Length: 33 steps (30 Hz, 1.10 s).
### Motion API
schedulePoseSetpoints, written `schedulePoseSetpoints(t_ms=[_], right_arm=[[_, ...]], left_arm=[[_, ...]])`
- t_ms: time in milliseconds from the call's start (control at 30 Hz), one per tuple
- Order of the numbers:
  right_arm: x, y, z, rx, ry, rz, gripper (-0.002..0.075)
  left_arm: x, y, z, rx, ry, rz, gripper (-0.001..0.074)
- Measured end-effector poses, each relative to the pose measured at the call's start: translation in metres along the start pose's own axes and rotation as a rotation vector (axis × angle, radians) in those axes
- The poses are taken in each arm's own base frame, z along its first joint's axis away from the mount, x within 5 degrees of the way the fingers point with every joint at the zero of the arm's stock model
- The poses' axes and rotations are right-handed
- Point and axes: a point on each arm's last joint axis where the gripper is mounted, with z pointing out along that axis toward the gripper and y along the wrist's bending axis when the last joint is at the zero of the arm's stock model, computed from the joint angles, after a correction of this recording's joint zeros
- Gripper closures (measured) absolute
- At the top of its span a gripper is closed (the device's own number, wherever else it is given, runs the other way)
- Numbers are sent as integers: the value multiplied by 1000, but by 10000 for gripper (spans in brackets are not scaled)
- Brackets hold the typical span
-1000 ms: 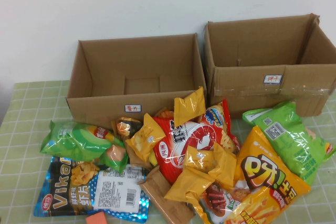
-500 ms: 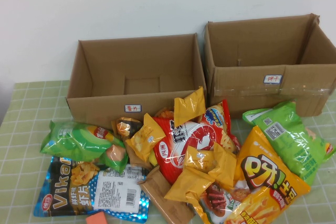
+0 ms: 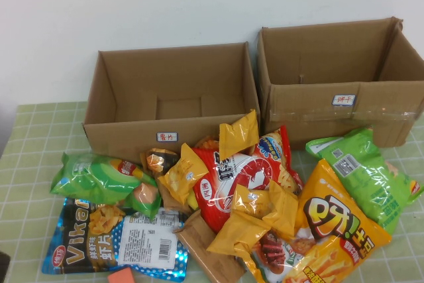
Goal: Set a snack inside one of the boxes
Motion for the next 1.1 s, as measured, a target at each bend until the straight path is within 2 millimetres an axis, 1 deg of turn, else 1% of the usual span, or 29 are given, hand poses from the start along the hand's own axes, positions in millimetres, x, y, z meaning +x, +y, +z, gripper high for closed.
schedulePoseSetpoints(t_ms=[67, 167, 200, 267, 400, 467, 567, 667, 733, 800, 867, 1000, 1100], right_arm=[[0, 0, 0, 0, 0, 0, 728], [0, 0, 0, 0, 0, 0, 728], [0, 0, 0, 0, 0, 0, 728], [0, 0, 0, 0, 0, 0, 728], [0, 0, 0, 0, 0, 0, 728], [0, 0, 0, 0, 0, 0, 728], [0, 0, 0, 0, 0, 0, 728], [0, 0, 0, 0, 0, 0, 728], [0, 0, 0, 0, 0, 0, 728], [0, 0, 0, 0, 0, 0, 728], [0, 0, 0, 0, 0, 0, 728], [0, 0, 0, 0, 0, 0, 728], [0, 0, 0, 0, 0, 0, 728]], left_arm=[[-5, -17, -4, 44, 29, 191, 737], [-21, -54, -14, 114, 39, 492, 737], [-25, -62, -14, 113, 59, 561, 737], [-34, -80, -14, 86, 129, 726, 737], [-53, -102, -8, -41, 323, 965, 737], [-63, -108, -1, -125, 438, 1041, 737], [-75, -116, 12, -204, 550, 1087, 737], [-84, -125, 31, -220, 603, 1098, 737], [-87, -129, 43, -204, 638, 1114, 737], [-87, -133, 56, -176, 685, 1127, 737], [-82, -131, 71, -158, 756, 1145, 737], [-69, -120, 100, -190, 911, 1205, 737], [-57, -109, 120, -258, 1007, 1255, 737]])
